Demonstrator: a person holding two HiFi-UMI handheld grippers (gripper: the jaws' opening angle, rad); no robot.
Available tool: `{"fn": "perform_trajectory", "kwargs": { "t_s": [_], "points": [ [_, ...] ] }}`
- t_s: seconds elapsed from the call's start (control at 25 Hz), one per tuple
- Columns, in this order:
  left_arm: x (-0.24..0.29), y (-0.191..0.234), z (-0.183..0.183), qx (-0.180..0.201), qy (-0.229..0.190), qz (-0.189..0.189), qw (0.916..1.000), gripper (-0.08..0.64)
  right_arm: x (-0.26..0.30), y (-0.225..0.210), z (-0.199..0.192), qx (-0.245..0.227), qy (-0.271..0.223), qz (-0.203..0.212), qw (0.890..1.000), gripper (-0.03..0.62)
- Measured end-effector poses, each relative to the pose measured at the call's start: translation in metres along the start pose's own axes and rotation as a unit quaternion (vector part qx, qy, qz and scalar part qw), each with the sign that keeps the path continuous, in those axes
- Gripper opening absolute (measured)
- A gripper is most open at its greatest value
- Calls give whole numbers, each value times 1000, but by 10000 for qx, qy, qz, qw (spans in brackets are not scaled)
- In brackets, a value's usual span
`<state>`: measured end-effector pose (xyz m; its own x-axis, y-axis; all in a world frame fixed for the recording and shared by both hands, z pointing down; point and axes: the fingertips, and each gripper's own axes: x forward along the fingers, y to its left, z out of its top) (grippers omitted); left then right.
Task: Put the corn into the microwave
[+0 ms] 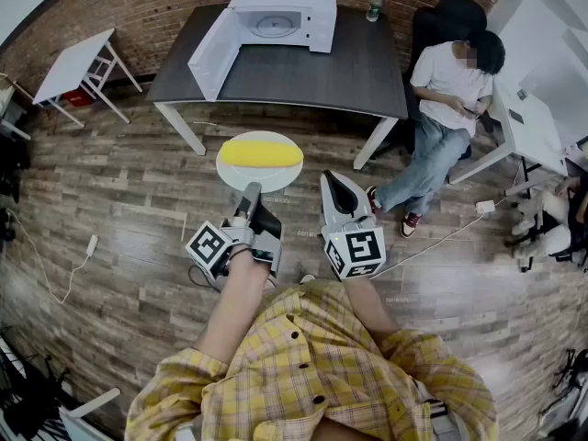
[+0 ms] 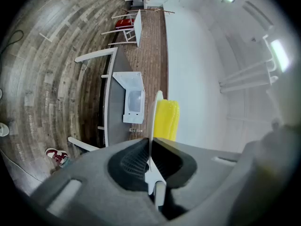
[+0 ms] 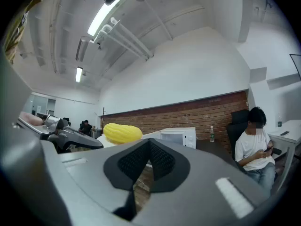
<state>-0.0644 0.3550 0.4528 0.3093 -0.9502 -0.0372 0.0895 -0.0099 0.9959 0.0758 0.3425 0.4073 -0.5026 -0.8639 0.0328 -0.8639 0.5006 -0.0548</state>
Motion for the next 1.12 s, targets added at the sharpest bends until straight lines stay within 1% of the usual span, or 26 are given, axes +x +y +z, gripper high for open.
{"fn": "perform_trajectory", "kwargs": {
  "t_s": [0.24, 0.36, 0.56, 0.68, 0.8, 0.92, 1.12],
  "points": [
    [3, 0, -6, -11, -24, -44, 10000, 18, 0, -2, -1, 49, -91, 119, 9999, 0],
    [5, 3, -8, 10, -63, -78, 9999, 18, -2, -2, 4, -94, -207, 279, 9994, 0],
    [7, 2, -6, 23, -109, -154, 9998, 18, 3, -2, 5, -147, -235, 276, 9992, 0],
    [12, 4, -6, 27, -107, -132, 9999, 18, 8, -9, 3, -159, -199, 233, 9994, 0],
    [29, 6, -14, 23, -115, -93, 9999, 18, 15, -28, 1, -96, -155, 251, 9995, 2],
    [52, 11, -14, 10, -121, -63, 9999, 18, 32, -42, -3, -82, -49, 364, 9993, 0],
    [109, 20, 4, -74, -85, -15, 9999, 18, 86, -69, -8, -117, 62, 353, 9993, 0]
  ]
}}
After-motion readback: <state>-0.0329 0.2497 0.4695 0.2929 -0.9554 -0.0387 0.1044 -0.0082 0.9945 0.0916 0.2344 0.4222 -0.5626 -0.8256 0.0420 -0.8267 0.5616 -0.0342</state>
